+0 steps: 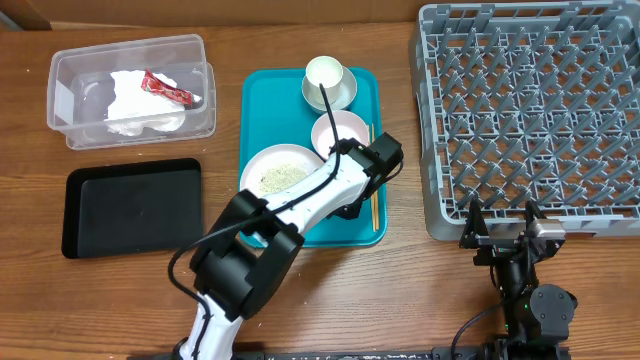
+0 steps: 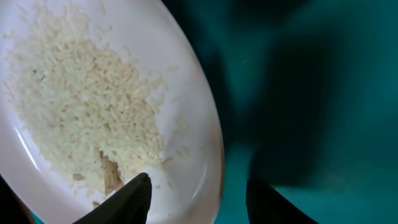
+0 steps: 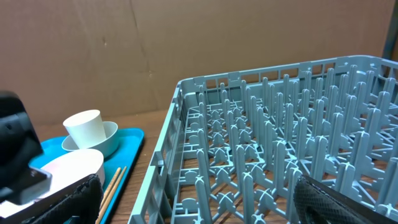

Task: Sort waste into correct bins and load items into the dishwasher
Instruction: 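Reach the left gripper to the white rice plate and grip its rim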

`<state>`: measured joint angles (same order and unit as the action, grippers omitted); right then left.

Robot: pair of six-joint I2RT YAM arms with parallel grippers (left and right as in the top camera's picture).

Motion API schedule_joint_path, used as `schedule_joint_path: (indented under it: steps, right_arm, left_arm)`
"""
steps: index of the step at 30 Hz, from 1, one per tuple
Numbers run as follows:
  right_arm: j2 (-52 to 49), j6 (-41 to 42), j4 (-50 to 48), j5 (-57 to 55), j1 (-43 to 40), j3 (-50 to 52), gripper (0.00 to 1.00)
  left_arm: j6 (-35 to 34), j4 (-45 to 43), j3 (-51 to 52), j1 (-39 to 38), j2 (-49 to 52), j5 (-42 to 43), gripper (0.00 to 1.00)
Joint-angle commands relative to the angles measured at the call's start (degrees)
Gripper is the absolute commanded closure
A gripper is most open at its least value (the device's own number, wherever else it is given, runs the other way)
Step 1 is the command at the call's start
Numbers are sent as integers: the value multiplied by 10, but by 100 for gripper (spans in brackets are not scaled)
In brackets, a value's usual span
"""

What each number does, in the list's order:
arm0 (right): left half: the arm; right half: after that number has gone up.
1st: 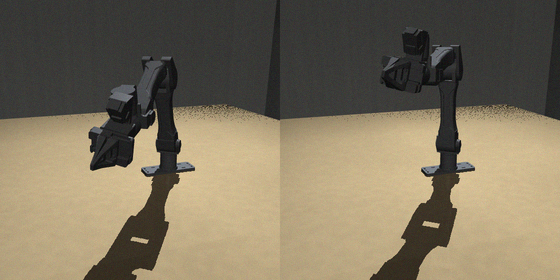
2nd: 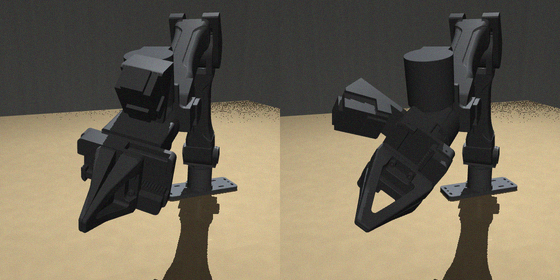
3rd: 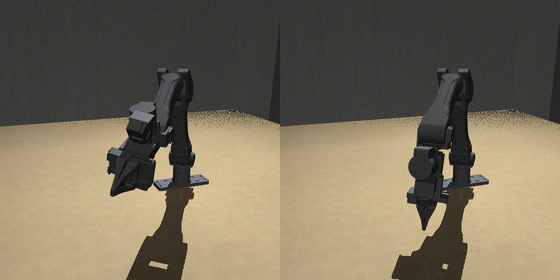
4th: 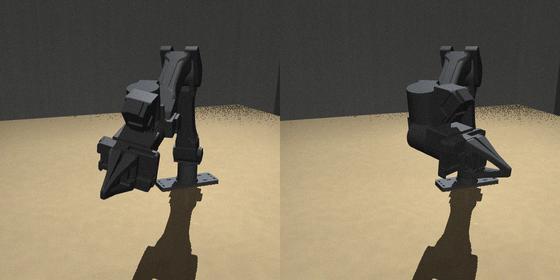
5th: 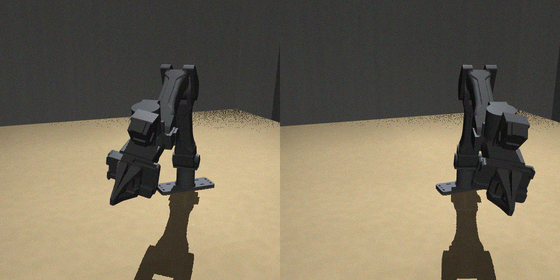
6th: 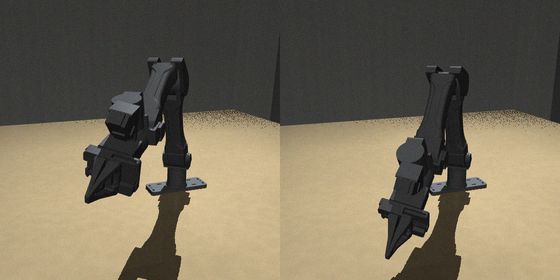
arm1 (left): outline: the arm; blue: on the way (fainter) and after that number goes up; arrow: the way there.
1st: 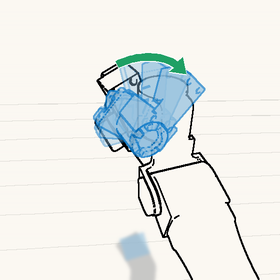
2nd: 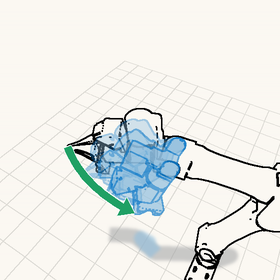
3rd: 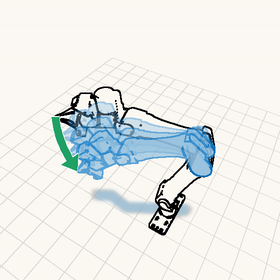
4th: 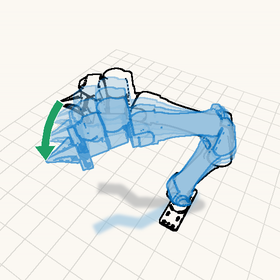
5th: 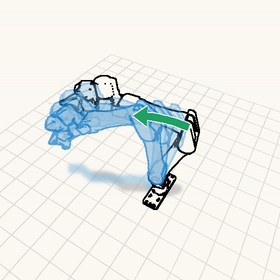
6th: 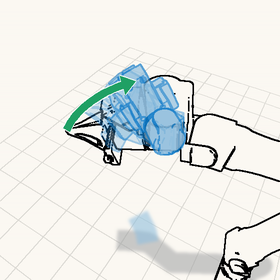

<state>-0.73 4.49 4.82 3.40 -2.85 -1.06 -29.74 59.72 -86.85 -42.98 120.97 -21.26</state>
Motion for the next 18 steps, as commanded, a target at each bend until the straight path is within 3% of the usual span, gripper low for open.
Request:
schedule_joint_path:
  steps: [1, 4, 6, 11, 14, 18]
  right_arm:
    - [5, 0, -2, -6, 3, 6, 0]
    - [5, 0, -2, -6, 3, 6, 0]
    - [5, 0, -2, -6, 3, 6, 0]
    - [5, 0, -2, -6, 3, 6, 0]
    - [5, 0, -2, -6, 3, 6, 0]
    - [5, 0, -2, -6, 3, 6, 0]
  left_arm:
    - [-5, -2, 4, 3, 28, 3, 50]
    - [-5, -1, 4, 3, 31, 3, 53]
    - [-5, -2, 4, 3, 31, 1, 66]
    - [-5, 0, 3, 3, 31, 1, 76]
    - [0, 0, 2, 3, 31, 1, 95]
    - [0, 11, -11, 3, 31, 0, 96]
